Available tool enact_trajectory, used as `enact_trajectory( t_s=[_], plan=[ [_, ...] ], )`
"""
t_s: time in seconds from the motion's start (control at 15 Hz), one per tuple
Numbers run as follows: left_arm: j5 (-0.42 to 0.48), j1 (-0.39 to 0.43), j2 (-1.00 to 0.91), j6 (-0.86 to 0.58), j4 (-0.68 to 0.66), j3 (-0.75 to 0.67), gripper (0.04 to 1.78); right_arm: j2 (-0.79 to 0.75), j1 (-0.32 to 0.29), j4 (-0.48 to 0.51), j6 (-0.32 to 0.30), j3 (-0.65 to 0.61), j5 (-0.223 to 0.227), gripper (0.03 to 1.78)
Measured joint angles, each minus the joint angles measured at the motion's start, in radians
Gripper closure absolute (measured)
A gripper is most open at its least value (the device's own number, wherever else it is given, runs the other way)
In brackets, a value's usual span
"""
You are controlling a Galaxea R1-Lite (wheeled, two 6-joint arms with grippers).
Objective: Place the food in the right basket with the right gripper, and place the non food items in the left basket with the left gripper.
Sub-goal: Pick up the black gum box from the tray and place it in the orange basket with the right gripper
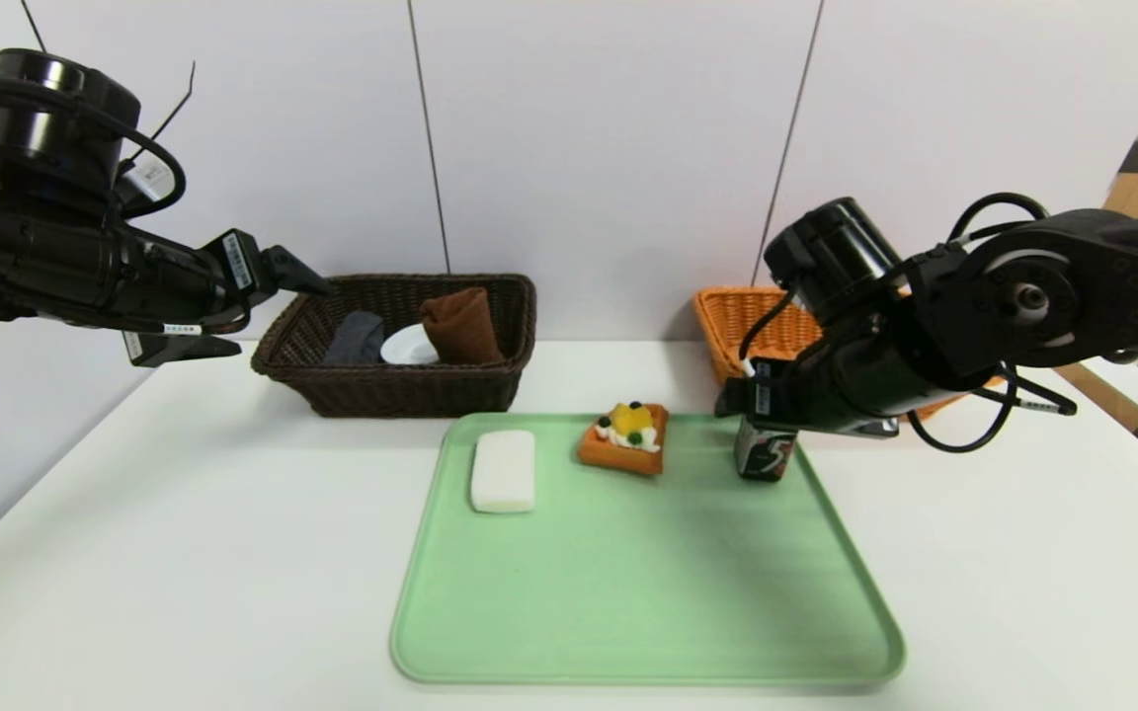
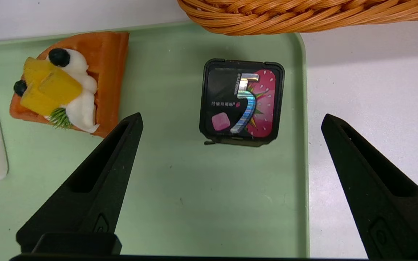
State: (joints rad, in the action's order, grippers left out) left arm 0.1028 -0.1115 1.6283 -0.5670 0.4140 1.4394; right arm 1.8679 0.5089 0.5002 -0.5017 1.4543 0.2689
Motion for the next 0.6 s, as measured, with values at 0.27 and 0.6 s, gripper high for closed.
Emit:
enact_trajectory(
  t_s=[0.27, 0.6],
  plan=[
    [0.001, 0.0, -0.01, 0.001, -0.024, -0.023, 0.15, 0.052, 0.0, -0.007, -0.001, 0.016, 0.018, 0.11],
    [0.001, 0.001, -0.008, 0.001, -0.032, -0.024, 0.13, 0.117, -0.006, -0.009, -0.001, 0.056, 0.044, 0.71]
  ],
)
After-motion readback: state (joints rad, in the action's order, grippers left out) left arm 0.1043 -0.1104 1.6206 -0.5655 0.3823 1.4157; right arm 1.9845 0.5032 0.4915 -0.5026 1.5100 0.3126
